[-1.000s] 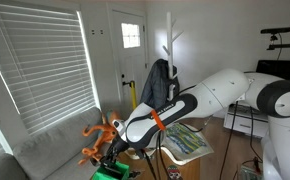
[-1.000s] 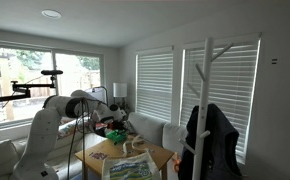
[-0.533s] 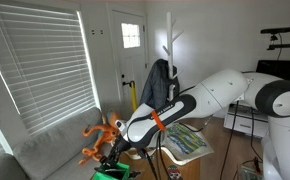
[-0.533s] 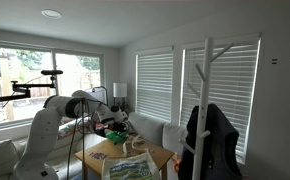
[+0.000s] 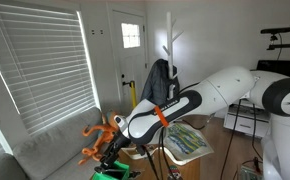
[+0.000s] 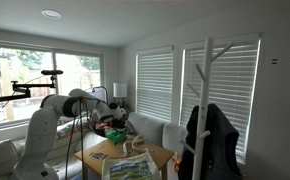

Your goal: Pick up the metal spoon on the table and put it in the green storage box

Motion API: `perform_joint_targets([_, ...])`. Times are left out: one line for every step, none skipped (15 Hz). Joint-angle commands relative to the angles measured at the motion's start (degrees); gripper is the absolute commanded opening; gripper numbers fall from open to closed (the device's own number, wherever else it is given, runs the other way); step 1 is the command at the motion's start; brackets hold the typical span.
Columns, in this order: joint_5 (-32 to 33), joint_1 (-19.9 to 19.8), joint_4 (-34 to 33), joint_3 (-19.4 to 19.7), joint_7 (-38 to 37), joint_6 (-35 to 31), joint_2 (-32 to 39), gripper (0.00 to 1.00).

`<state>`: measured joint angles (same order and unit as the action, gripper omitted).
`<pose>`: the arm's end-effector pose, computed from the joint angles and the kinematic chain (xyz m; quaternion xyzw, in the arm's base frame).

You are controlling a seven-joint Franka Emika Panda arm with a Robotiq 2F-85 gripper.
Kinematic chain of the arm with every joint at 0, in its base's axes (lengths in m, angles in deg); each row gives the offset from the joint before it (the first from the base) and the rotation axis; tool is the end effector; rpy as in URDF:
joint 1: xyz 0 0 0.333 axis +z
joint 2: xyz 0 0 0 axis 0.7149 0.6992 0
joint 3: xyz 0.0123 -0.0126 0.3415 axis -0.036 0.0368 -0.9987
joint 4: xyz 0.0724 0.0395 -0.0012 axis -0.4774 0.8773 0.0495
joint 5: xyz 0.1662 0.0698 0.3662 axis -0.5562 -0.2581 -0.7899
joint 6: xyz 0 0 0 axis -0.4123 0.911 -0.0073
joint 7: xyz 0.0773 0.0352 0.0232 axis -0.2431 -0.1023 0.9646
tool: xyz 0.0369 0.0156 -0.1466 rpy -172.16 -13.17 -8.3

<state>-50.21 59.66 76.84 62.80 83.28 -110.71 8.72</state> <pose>0.6287 0.2595 0.4135 -0.8772 -0.2897 -0.3457 0.1648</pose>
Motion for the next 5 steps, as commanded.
perform_joint_targets([-4.34,-0.76,2.01,-3.25,10.19,0.13,-7.46,1.00])
perform_joint_targets([-5.94,-0.86,1.94,-3.98,13.76,1.07,-8.80,1.00])
perform_joint_targets([-8.35,-0.93,1.49,-4.63,18.02,2.26,-9.60,1.00])
perform_joint_targets([-3.95,-0.05,0.07,-3.14,10.79,0.34,-6.36,1.00])
perform_joint_targets([-5.41,-0.04,0.10,-3.75,13.35,0.80,-7.62,1.00])
